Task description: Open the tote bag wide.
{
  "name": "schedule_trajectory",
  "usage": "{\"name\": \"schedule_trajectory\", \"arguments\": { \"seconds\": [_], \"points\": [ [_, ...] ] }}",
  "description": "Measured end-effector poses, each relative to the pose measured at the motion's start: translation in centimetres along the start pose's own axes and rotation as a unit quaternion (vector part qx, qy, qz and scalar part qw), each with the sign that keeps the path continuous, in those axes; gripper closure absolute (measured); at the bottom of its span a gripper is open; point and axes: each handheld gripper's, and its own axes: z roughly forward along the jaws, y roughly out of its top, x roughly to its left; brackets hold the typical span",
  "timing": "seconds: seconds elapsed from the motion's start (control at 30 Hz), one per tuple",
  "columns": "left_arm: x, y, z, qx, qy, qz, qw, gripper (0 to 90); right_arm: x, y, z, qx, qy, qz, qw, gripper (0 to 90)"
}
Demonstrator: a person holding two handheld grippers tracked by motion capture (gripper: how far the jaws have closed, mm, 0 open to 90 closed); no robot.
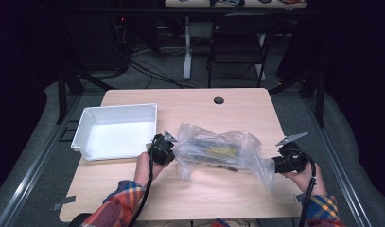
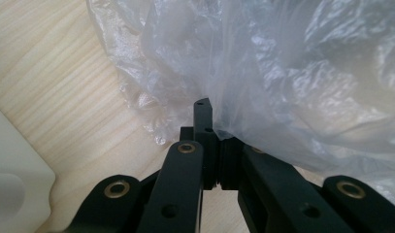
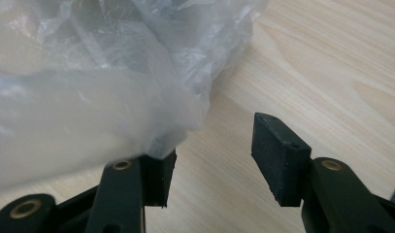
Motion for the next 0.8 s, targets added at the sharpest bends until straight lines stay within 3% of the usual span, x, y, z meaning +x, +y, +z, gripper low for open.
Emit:
{"name": "schedule_trajectory", "arguments": {
  "seconds": [0.2, 0.27, 0.3, 0.43, 0.6, 0.67, 0.7, 0.8],
  "points": [
    [0.1, 0.0, -0.2, -0.001, 0.006, 0.0, 1.0, 89.3, -0.4, -0.3, -1.6, -0.023, 0.01, 0.001, 0.9997, 51.2],
    [0.2, 0.0, -0.2, 0.0, 0.006, 0.001, 1.0, 89.3, -0.6, -0.3, -2.1, -0.029, -0.003, 0.012, 0.9995, 51.5],
    [0.2, 0.1, -0.2, -0.001, 0.005, 0.001, 1.0, 89.1, -0.7, -0.3, -2.5, -0.028, -0.029, 0.023, 0.9989, 51.6],
    [0.1, 0.2, -0.3, -0.001, 0.003, 0.003, 1.0, 88.6, -0.6, 0.0, -2.7, -0.045, -0.034, 0.033, 0.9979, 50.8],
    [0.1, 0.3, -0.3, 0.0, 0.003, 0.004, 1.0, 87.2, 1.1, 1.6, -3.7, -0.083, -0.021, 0.019, 0.9961, 46.4],
    [0.0, 0.3, -0.2, 0.0, 0.002, 0.004, 1.0, 86.7, 2.6, 2.9, -4.6, -0.108, -0.007, 0.011, 0.9941, 42.1],
    [0.0, 0.3, -0.2, 0.0, 0.002, 0.004, 1.0, 86.7, 2.6, 2.9, -4.6, -0.108, -0.007, 0.011, 0.9941, 42.1],
    [0.1, 0.3, -0.3, 0.0, 0.002, 0.004, 1.0, 86.6, 4.3, 4.1, -4.9, -0.122, 0.001, 0.001, 0.9925, 39.2]
  ]
}}
